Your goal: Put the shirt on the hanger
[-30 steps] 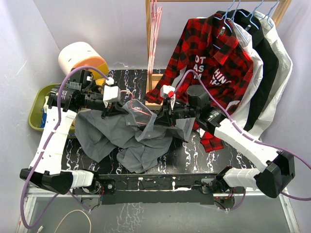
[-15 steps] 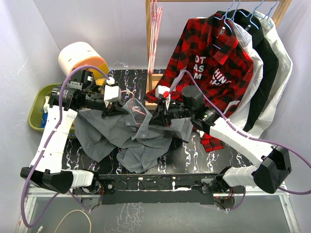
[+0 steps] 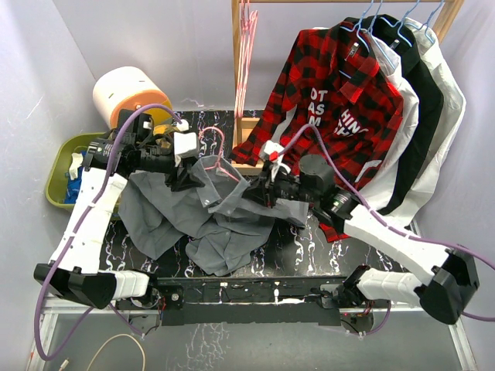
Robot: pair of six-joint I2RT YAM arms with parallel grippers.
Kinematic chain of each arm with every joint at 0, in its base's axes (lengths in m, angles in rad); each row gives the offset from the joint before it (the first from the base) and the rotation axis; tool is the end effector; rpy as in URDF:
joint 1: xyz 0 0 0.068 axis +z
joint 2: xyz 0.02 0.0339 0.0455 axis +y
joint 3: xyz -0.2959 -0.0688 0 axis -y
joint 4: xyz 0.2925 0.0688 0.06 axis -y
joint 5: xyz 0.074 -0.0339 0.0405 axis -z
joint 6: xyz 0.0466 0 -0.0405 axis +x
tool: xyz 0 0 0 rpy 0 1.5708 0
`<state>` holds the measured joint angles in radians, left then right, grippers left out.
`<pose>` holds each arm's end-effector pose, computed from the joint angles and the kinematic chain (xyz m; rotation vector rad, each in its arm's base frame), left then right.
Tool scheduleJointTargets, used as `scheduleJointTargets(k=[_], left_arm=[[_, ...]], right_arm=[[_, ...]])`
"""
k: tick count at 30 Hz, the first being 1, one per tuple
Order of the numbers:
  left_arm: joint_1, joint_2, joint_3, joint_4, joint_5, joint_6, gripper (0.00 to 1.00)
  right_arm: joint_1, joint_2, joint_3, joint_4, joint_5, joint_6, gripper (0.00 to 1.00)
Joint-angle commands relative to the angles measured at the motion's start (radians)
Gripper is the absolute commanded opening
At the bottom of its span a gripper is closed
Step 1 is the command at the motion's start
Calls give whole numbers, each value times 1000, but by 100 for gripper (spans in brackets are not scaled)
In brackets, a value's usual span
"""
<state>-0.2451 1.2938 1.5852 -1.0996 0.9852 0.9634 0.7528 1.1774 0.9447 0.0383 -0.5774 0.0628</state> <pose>0.2534 -0.1034 0.4675 1.4994 1.4097 -0.7275 0.2132 0.2346 0.3559 -1.0299 1.5565 1.0856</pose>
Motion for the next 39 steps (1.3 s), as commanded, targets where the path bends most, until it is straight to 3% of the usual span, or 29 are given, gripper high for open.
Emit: scheduleJointTargets(k=[1,2,3,8,12,17,21,25,28,31,33,39], left_arm=[[-9,-57,-38,92,-137,-124,72],[-8,-63,-43,99,-162,-147,90],[-7,-67,-46,97,-181,-158,96],[-7,-85,-59,110,-310,-178,97],[-8,-95,-76,227,-485,-324,97],[14,-89,47,271,-593,-426,97],[46,-68,178,261,-691,-440,97],[168,4,386,154,-642,-524,97],[363,5,445,142,-393,-608,97],[467,-26,410,189,-269,-684,97],[480,-44,379,218,-288,-713,97],[487,-62,312,280,-519,-743,97]], right_arm=[[-12,-136,-86,55,249,143,8],[-11,-157,-102,32,262,155,8],[-11,-180,-119,14,277,166,8],[-11,-298,-174,-90,363,206,8],[-11,-375,-162,-209,472,245,8],[-12,-430,-137,-354,628,337,8],[-10,-331,-48,-534,765,374,8],[-11,-270,104,-609,985,305,8],[-11,-226,243,-605,1142,208,8],[-21,-147,390,-604,1201,84,8],[-44,-98,474,-600,1206,12,8],[-196,34,668,-578,1126,-99,8]])
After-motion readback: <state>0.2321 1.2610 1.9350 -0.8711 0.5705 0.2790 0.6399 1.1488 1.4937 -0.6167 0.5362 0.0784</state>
